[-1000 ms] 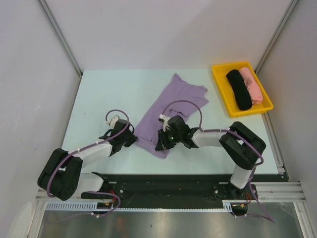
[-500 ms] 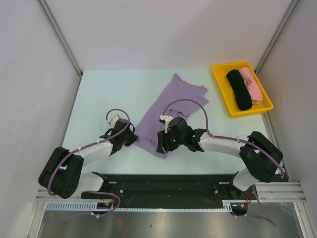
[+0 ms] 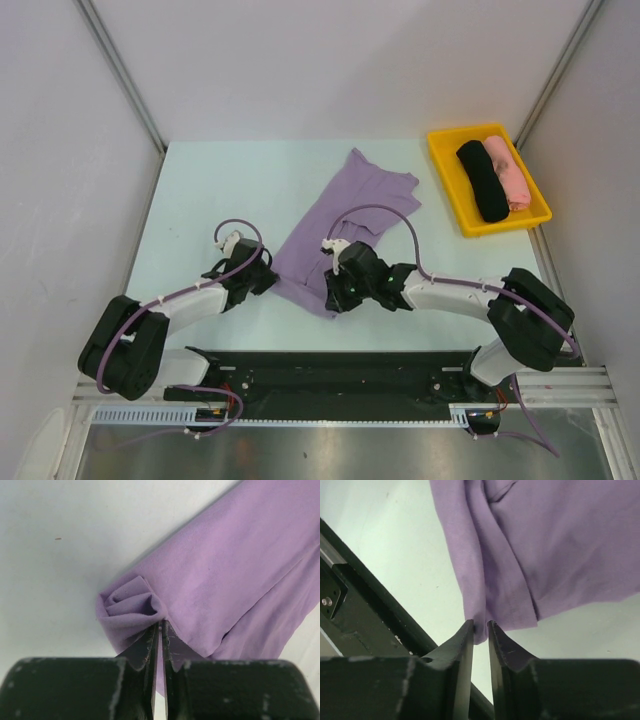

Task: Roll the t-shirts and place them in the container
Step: Roll the T-shirt to the center of the board.

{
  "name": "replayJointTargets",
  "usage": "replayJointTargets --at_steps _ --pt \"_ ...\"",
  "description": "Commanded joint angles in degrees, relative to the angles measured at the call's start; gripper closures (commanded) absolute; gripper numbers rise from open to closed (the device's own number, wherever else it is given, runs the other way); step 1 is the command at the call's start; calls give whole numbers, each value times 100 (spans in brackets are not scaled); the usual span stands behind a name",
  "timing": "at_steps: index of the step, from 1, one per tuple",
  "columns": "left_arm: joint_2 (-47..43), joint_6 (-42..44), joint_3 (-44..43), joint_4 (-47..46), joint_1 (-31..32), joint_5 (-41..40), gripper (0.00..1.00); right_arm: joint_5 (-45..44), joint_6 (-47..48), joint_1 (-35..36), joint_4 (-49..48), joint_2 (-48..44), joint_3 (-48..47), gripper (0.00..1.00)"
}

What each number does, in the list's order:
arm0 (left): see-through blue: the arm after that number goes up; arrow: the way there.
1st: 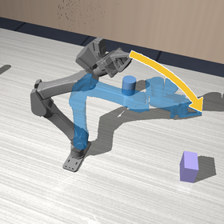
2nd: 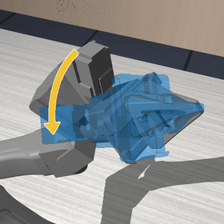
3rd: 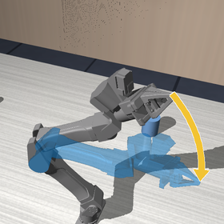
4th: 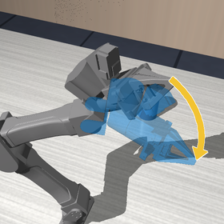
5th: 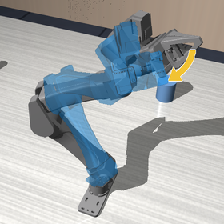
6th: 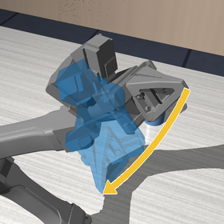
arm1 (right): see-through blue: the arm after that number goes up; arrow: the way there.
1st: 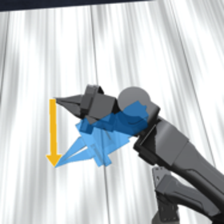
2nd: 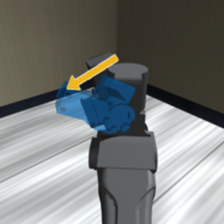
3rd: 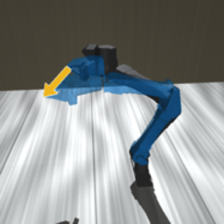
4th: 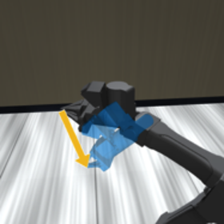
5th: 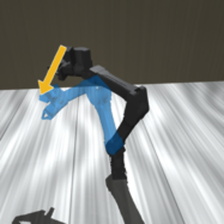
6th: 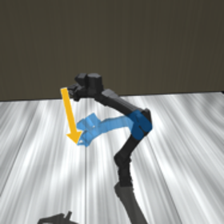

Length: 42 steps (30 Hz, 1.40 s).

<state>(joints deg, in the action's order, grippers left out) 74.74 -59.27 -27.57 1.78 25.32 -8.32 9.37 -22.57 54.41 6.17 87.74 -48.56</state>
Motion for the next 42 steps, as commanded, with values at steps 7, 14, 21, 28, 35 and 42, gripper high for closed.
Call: replayJointTargets --at_steps 7,14,21,28,35,42 --pt "67 196 -187 33 -54 -12 90 -23 121 -159 121 -55 30 79" --pt "67 196 -196 50 -54 -21 90 -145 121 112 138 -363 30 47" --pt "67 205 -222 77 -54 -38 90 -172 130 201 165 -74 22 52" --pt "76 231 -257 112 -54 -47 90 30 156 -70 173 102 22 68" --pt "58 293 -249 59 -54 -12 89 390 156 -352 147 278 22 86" --pt "23 354 -240 -29 -54 23 83 558 -28 -458 235 656 48 94"
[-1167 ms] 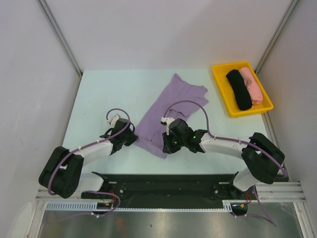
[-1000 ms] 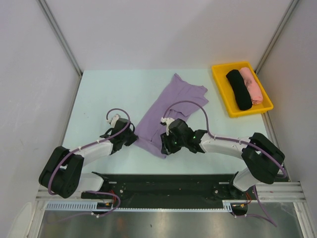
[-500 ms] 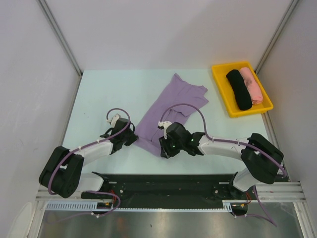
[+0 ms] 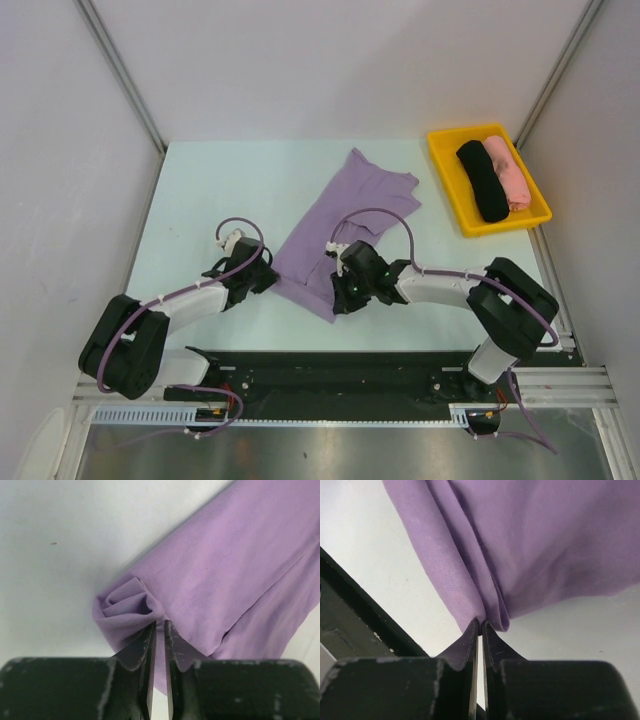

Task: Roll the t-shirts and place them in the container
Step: Roll the T-shirt to the center of the board.

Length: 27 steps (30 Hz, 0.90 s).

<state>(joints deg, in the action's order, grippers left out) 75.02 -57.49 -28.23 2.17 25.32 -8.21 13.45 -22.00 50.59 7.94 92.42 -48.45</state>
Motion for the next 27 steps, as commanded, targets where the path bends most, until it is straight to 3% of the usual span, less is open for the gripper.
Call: replayJointTargets --at_steps 1,14,27 --pt "-31 203 -166 -85 -54 -5 83 149 -129 -101 49 215 54 94" --pt "-638 590 -113 -33 -282 -304 78 307 -419 -269 32 522 90 95" --pt "188 704 -34 -455 -423 -260 92 360 -498 -304 58 540 81 95"
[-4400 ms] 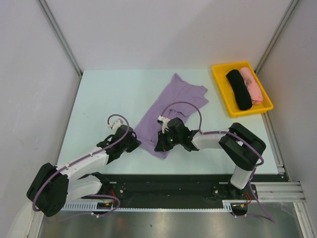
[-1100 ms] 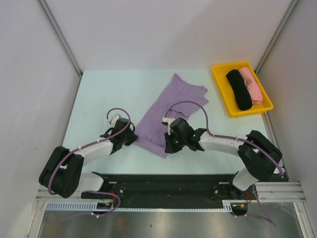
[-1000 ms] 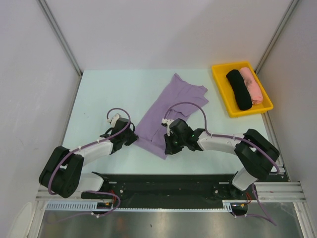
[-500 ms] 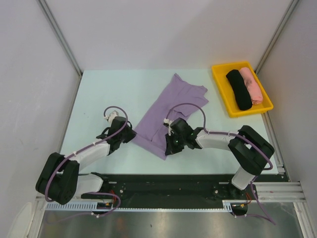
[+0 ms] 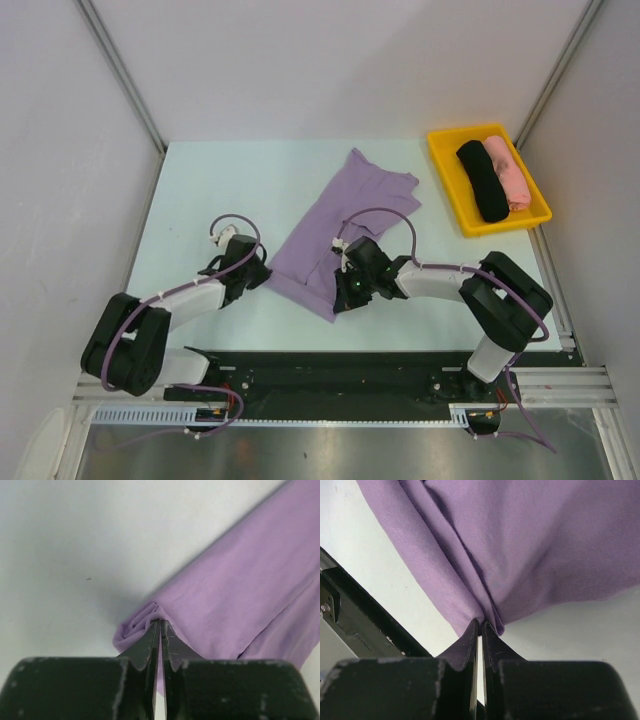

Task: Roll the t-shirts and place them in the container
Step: Roll the T-shirt to the center of the board.

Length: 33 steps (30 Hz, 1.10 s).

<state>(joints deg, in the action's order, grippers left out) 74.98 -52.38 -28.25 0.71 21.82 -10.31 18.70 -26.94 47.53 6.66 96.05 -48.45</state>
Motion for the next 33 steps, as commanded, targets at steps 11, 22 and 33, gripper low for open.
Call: replayJointTargets --at_steps 11,22,33 --pt "-1809 63 55 702 -73 291 57 -156 -136 -33 249 160 90 95" --pt "-2752 -1238 1172 511 1077 214 51 -103 -259 -103 222 300 81 95" --pt "-1909 -2715 1304 -229 2221 -736 42 -112 -277 -182 231 283 90 95"
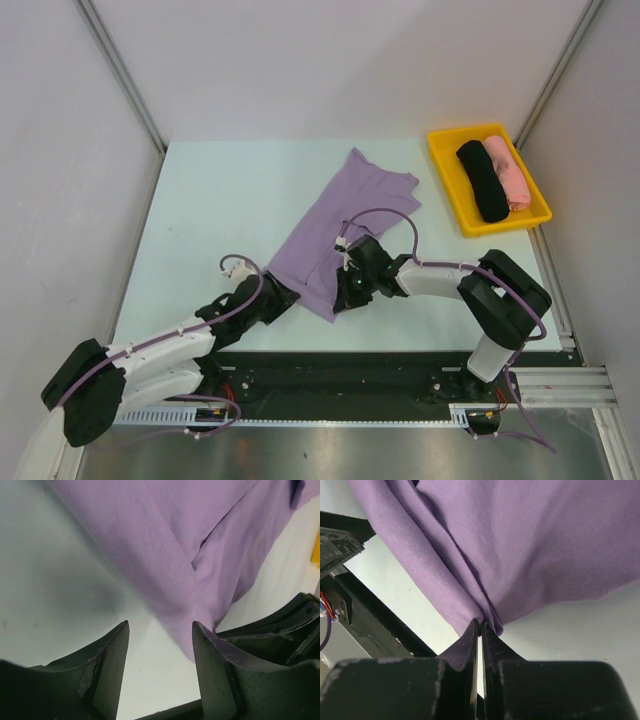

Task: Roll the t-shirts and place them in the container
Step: Roll the T-shirt to the center of the board.

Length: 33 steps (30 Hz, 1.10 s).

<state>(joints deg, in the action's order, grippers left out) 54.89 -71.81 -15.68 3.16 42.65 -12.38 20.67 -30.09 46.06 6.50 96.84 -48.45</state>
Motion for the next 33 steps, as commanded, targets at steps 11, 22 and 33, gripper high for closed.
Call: replayJointTargets --at_steps 11,22,33 --pt "346 -1274 4 -193 226 -1073 51 -282 47 -71 229 257 90 96" --pt "891 -1292 -268 0 226 -1223 49 -423 73 -80 308 178 90 96" --pt "1594 -1371 -1015 1151 243 -1293 51 -1536 301 201 422 -647 90 82"
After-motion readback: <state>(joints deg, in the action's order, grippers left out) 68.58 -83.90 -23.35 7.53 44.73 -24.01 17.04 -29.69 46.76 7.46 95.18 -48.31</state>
